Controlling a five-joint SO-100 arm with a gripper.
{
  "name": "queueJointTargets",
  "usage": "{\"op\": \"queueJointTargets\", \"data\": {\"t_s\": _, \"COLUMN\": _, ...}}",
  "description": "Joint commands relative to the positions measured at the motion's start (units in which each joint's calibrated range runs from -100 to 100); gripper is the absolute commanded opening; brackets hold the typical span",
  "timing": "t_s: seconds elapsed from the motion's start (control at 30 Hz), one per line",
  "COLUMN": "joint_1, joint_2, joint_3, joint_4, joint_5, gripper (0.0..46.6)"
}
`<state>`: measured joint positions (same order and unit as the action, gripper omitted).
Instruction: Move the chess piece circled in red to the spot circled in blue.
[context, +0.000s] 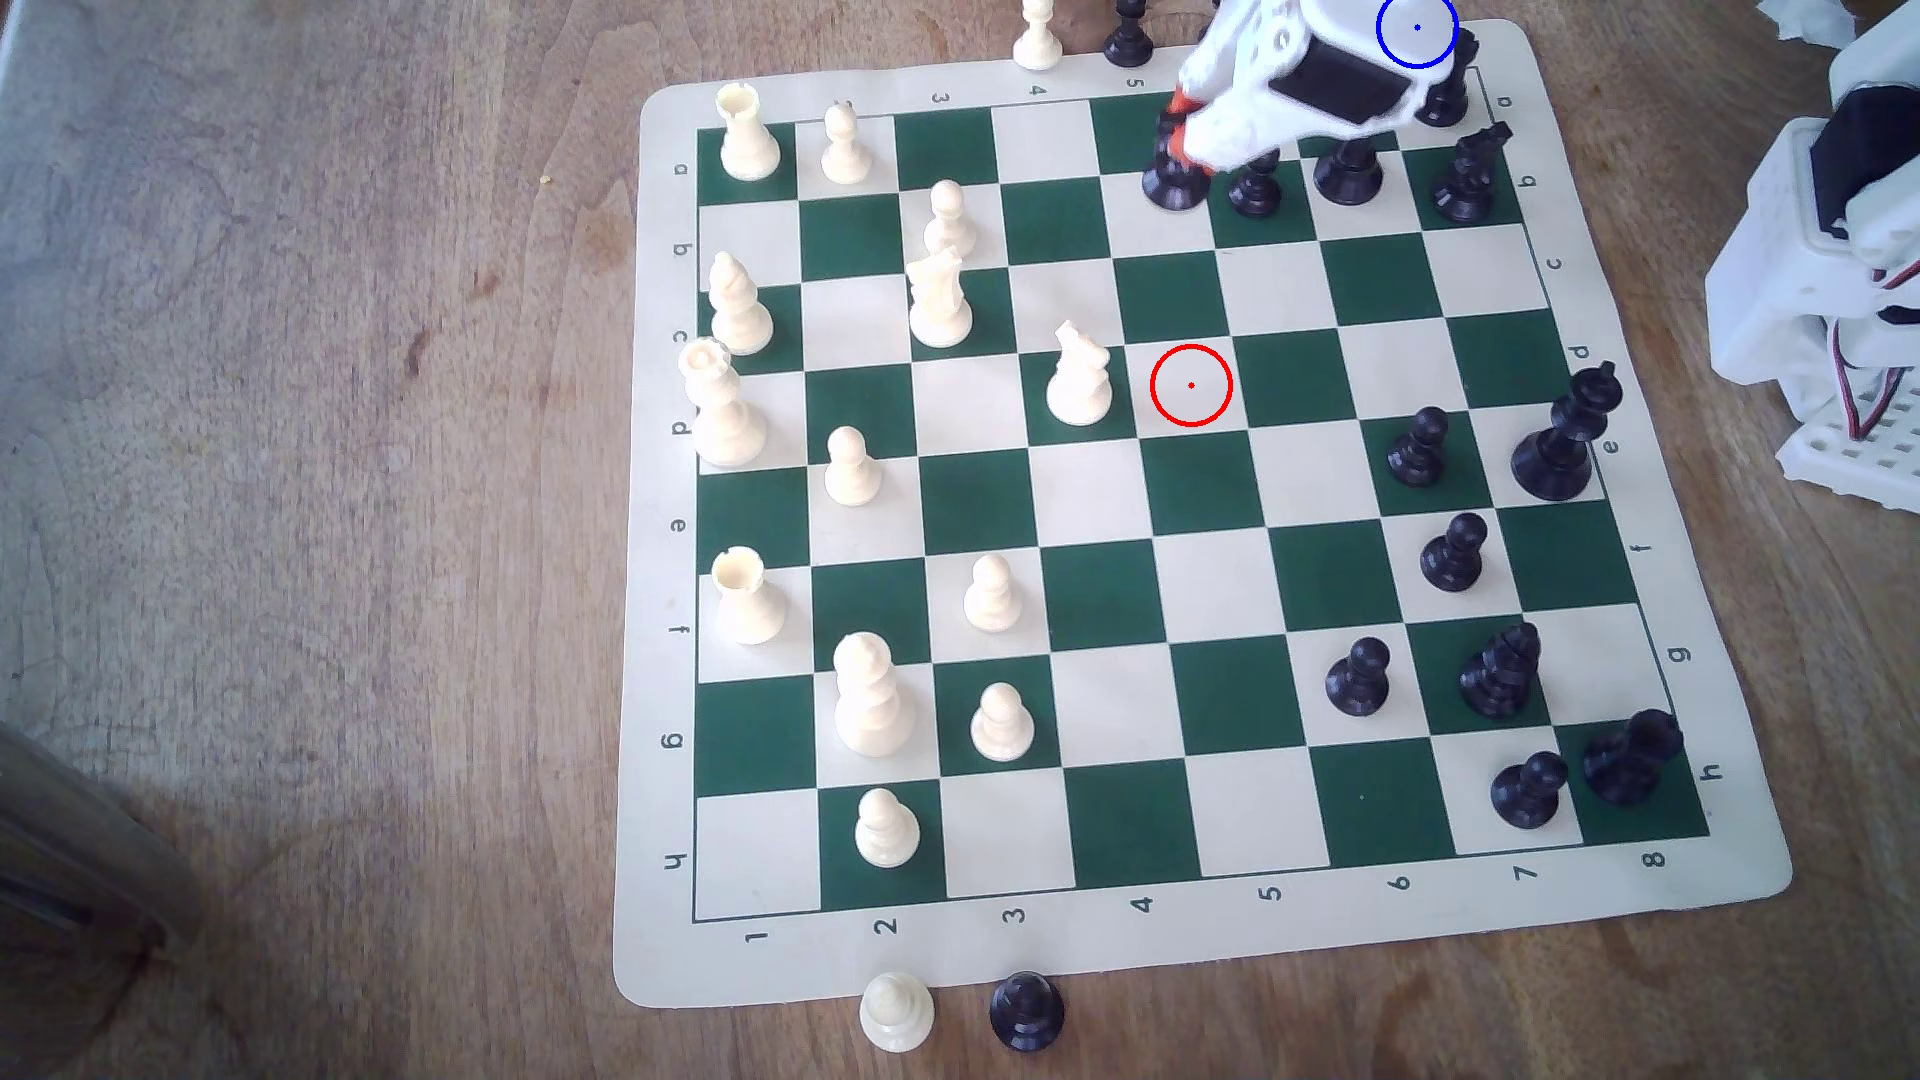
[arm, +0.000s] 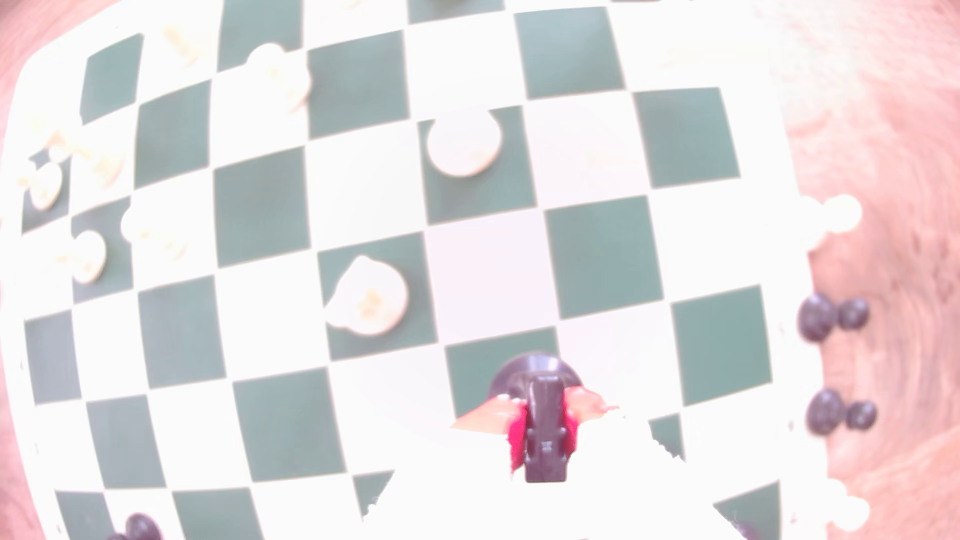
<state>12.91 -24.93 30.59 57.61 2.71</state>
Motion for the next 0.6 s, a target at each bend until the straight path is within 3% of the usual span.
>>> {"op": "queueJointTargets", "data": {"t_s": 0.0, "joint_1": 10.75, "joint_2": -3.60, "joint_3": -5.30, "joint_4": 0.62, "joint_5": 2.44, "gripper": 0.2}}
{"op": "queueJointTargets", "data": {"t_s": 0.17, "joint_1": 22.96, "joint_2": -2.32, "joint_3": -4.75, "joint_4": 0.70, "joint_5": 3.91, "gripper": 0.2}}
{"op": "queueJointTargets", "data": {"t_s": 0.57, "joint_1": 34.85, "joint_2": 0.82, "joint_3": 4.86, "joint_4": -5.85, "joint_5": 5.76, "gripper": 0.2}}
